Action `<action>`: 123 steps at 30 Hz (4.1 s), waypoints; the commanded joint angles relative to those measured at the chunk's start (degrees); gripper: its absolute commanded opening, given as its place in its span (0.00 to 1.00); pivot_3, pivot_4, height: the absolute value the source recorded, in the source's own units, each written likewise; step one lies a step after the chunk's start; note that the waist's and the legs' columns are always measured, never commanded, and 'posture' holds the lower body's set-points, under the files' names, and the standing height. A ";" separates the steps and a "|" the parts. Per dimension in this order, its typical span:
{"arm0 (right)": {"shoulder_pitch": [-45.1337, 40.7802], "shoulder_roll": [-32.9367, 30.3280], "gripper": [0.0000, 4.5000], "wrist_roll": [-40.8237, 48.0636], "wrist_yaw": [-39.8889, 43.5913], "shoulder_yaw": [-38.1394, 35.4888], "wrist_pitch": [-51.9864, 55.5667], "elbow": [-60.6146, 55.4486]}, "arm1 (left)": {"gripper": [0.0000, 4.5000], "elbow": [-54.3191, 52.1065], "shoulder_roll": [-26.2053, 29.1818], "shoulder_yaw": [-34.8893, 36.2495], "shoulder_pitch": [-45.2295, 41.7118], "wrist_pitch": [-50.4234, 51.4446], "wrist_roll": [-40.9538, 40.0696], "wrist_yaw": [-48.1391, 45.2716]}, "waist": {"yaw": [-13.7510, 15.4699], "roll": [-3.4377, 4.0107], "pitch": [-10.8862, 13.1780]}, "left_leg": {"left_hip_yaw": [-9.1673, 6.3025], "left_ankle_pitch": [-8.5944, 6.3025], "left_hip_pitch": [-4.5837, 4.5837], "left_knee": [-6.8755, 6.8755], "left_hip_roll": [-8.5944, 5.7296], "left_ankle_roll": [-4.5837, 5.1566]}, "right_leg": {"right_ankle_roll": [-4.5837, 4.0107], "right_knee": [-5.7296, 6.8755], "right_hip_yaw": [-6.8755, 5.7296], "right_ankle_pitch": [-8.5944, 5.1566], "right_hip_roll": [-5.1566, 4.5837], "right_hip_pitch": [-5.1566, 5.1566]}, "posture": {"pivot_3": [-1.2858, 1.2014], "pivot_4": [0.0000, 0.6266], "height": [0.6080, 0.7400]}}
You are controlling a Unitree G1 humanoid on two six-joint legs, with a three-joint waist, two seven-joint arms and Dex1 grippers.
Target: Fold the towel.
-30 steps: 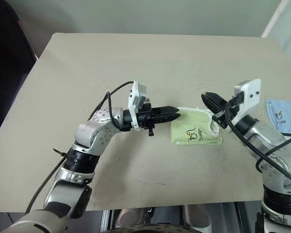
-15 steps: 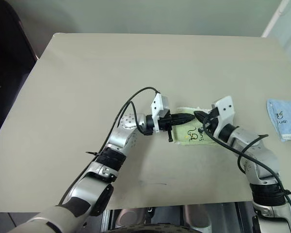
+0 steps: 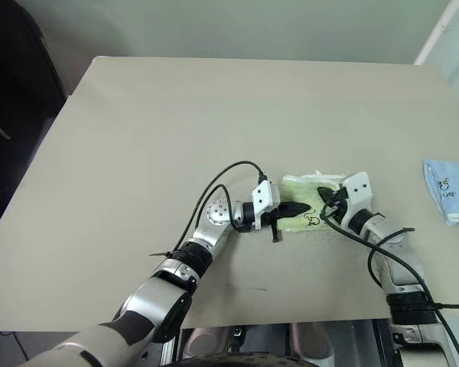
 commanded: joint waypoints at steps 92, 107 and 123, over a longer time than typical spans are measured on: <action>0.09 -5.76 1.00 16.33 -7.54 -17.49 22.83 -24.80 | 0.02 -22.94 -0.15 43.77 -11.89 114.16 -42.81 49.38 | 0.00 -0.07 0.22 | 0.35 0.84 0.11 -0.19 -0.03 -0.70 | 0.26 0.74 0.07 -0.29 -0.01 -0.40 | 0.52 0.24 1.00; -5.19 -5.90 1.00 15.36 -4.35 -13.60 20.95 -20.65 | 0.02 -16.24 22.59 50.28 -16.34 106.50 -39.60 45.97 | -0.30 -0.35 0.46 | 0.32 0.98 -0.01 -0.30 -0.01 -1.18 | -0.25 0.77 0.11 -0.13 0.06 -0.78 | 0.52 0.24 1.00; -10.20 -6.45 1.00 12.41 0.26 -9.24 18.70 -14.57 | 0.02 6.24 40.99 55.02 -16.04 78.27 -31.67 46.36 | -0.17 -0.41 0.48 | 0.30 0.94 -0.57 -0.42 0.03 -1.31 | -0.42 0.81 0.04 -0.27 0.08 -1.42 | 0.52 0.24 1.00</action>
